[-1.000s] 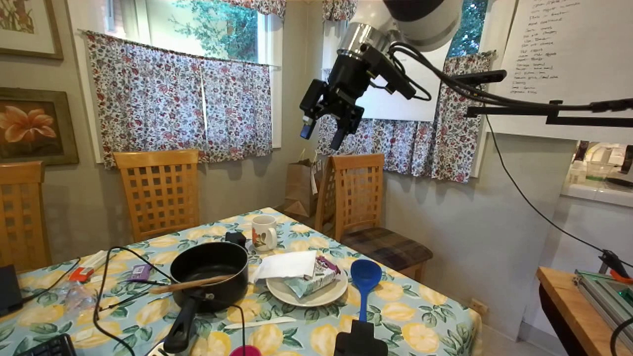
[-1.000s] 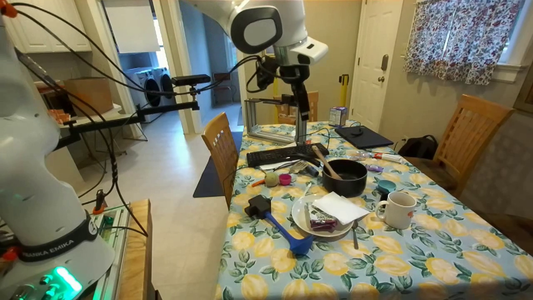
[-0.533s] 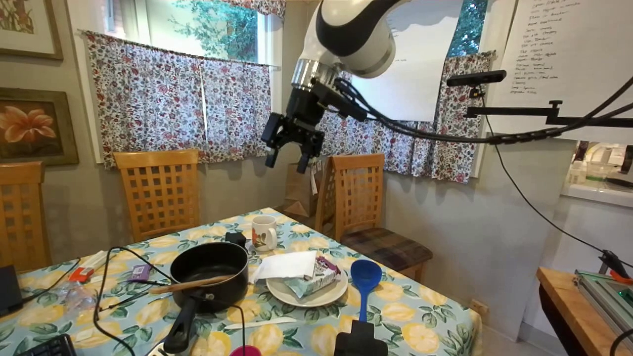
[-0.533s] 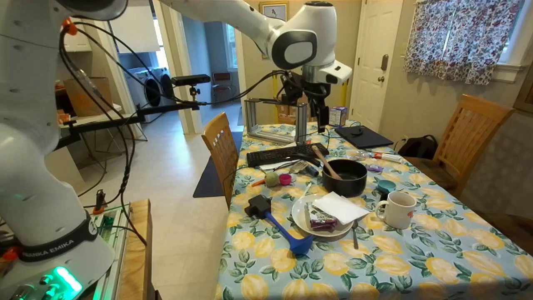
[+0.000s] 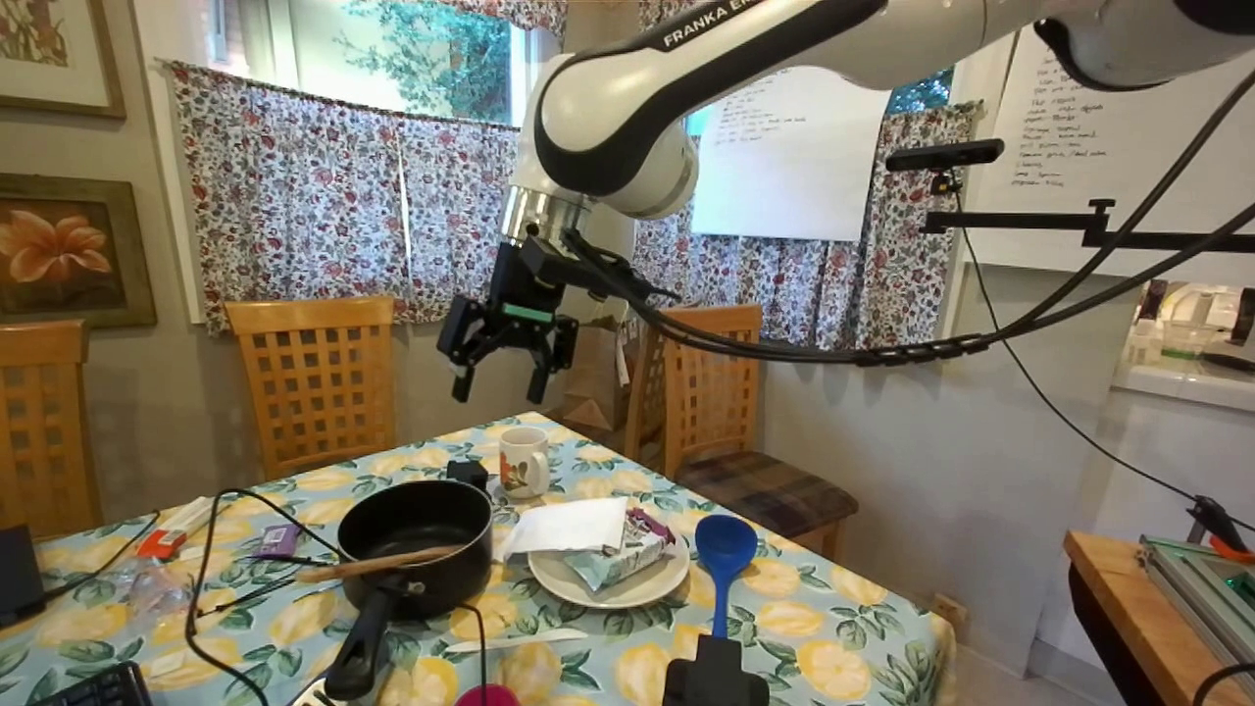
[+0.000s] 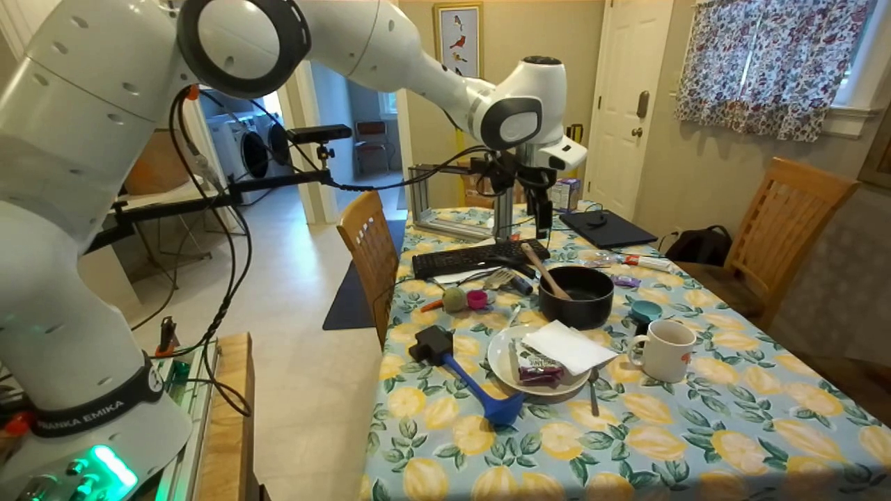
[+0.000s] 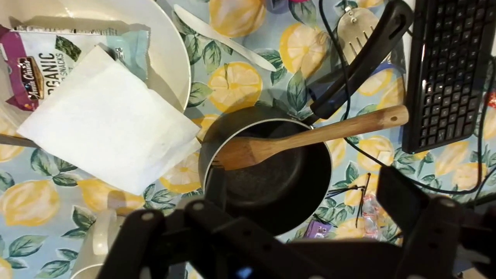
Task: Put the black pot on the ceramic plate on the right
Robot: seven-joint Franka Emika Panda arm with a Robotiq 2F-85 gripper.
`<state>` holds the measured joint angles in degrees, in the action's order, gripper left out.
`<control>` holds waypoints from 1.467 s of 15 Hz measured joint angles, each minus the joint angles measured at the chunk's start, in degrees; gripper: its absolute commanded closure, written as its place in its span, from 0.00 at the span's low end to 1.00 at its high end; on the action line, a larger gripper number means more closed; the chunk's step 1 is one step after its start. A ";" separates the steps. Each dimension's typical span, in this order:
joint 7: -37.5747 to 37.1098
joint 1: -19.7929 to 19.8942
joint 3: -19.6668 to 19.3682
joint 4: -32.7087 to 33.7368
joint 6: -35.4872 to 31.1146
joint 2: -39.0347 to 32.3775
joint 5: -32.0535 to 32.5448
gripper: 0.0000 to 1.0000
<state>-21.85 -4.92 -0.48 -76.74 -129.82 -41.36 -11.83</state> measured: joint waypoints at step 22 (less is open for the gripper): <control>-32.90 -0.22 2.58 25.55 -5.43 -24.36 -7.46 0.00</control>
<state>-54.74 -5.14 2.10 -51.19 -135.25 -65.72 -19.29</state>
